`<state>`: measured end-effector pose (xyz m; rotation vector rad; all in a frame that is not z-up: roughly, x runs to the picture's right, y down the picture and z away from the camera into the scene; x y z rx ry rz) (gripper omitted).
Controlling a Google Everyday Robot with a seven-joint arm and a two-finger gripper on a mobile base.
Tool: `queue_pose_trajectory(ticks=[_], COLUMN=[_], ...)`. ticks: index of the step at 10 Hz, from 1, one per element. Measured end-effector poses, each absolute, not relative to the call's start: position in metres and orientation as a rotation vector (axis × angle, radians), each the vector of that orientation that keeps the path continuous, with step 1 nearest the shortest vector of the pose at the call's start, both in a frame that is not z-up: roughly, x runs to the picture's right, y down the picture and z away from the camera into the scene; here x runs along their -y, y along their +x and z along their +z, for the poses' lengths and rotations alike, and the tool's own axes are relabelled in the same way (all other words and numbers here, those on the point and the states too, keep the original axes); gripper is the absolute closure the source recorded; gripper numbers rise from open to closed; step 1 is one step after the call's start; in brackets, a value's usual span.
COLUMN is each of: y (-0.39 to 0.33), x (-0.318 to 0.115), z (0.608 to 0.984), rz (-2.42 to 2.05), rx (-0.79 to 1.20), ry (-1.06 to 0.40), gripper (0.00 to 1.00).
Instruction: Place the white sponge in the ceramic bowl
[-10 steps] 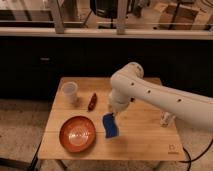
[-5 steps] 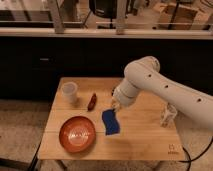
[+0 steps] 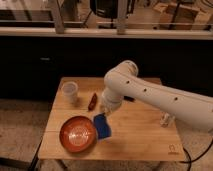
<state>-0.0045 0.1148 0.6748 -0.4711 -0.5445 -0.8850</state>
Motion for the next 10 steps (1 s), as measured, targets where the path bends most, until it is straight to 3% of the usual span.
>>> queue_pose_trajectory(ticks=[10], y=[-0.058], x=[-0.14], z=[0.688], rz=[-1.022], rx=[0.596], ry=[-0.472], gripper=[1.0])
